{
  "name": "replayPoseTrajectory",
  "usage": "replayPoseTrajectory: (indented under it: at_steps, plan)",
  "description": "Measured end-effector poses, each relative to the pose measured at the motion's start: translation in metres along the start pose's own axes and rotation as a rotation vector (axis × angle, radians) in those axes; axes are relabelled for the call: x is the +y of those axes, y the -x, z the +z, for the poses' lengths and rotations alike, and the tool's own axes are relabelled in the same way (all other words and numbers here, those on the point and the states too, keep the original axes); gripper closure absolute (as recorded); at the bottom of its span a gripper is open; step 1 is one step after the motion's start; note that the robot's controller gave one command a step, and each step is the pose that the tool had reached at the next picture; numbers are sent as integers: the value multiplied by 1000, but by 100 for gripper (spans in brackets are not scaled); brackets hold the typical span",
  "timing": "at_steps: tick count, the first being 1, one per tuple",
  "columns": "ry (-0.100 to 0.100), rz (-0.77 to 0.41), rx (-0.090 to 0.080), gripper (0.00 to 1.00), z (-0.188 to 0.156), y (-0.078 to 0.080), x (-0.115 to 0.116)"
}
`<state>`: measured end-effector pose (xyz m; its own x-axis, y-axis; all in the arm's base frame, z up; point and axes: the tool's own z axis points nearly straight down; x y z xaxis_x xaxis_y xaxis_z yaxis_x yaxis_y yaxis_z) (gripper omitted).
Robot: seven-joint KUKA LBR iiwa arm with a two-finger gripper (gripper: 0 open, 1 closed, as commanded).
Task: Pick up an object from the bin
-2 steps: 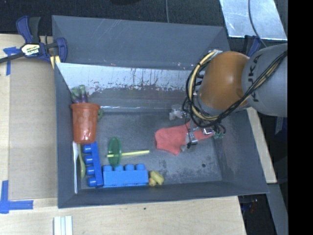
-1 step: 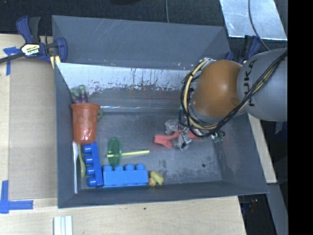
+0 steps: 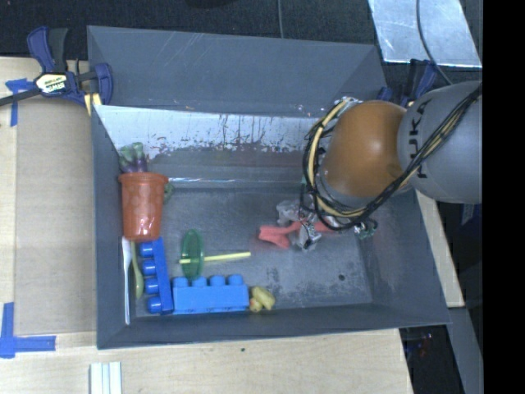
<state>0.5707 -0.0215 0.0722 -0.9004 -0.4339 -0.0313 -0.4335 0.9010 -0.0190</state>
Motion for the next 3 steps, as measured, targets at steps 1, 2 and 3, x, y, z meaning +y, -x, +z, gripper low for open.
replayPoseTrajectory:
  at_steps: [1,2,3]
  plan:
    - [2,7,3,100,-61,20,-4]
    - [-2,13,-5,100,-50,34,-9]
    - [0,-248,0,100,-21,14,-34]
